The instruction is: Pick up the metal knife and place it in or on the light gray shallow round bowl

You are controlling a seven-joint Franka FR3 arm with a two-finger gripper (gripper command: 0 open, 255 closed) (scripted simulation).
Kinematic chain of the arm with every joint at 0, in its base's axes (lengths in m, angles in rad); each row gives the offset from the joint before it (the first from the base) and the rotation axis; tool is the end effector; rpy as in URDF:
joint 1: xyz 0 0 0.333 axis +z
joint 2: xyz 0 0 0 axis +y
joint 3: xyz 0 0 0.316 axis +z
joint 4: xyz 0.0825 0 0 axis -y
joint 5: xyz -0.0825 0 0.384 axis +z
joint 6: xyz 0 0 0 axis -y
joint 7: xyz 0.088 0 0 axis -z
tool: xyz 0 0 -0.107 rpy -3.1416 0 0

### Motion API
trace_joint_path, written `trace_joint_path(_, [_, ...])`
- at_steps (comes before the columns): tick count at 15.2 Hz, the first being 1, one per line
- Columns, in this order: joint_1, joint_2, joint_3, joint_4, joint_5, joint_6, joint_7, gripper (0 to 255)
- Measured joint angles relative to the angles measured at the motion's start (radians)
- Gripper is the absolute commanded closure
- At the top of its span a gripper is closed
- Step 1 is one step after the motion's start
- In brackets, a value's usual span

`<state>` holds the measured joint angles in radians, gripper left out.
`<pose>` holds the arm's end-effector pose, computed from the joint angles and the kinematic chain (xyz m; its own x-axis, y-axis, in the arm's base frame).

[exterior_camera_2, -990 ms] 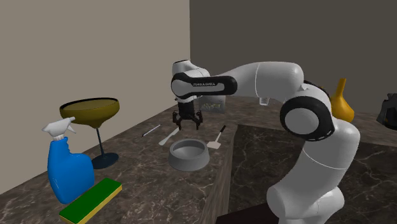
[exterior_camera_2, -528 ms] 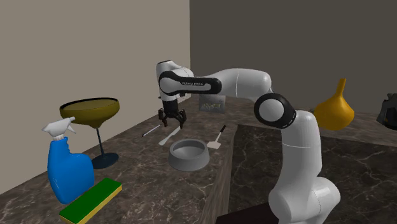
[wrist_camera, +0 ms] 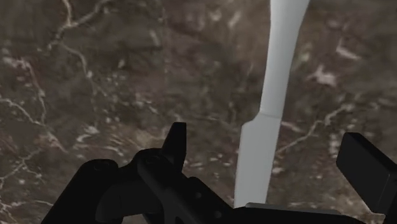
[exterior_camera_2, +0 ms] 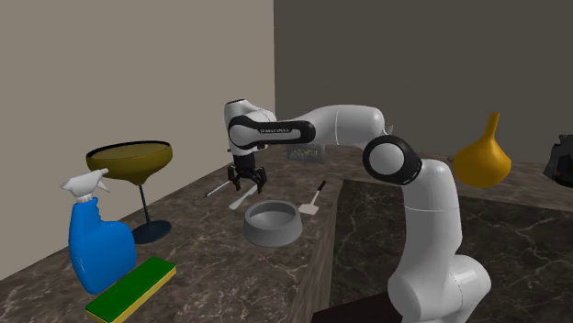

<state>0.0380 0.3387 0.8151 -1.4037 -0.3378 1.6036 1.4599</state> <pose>0.4933 0.3985 0.5565 0.8151 -0.5726 0.0882 -0.5775 -0.8151 0.0452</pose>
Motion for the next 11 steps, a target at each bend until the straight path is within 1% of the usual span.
trace_joint_path(7, [-0.005,-0.005,0.0,-0.017,0.003,0.014,0.001,0])
trace_joint_path(8, [-0.005,-0.005,0.0,-0.017,0.003,0.014,0.001,255])
trace_joint_path(11, [-0.004,-0.006,0.002,-0.011,0.003,0.051,-0.001,255])
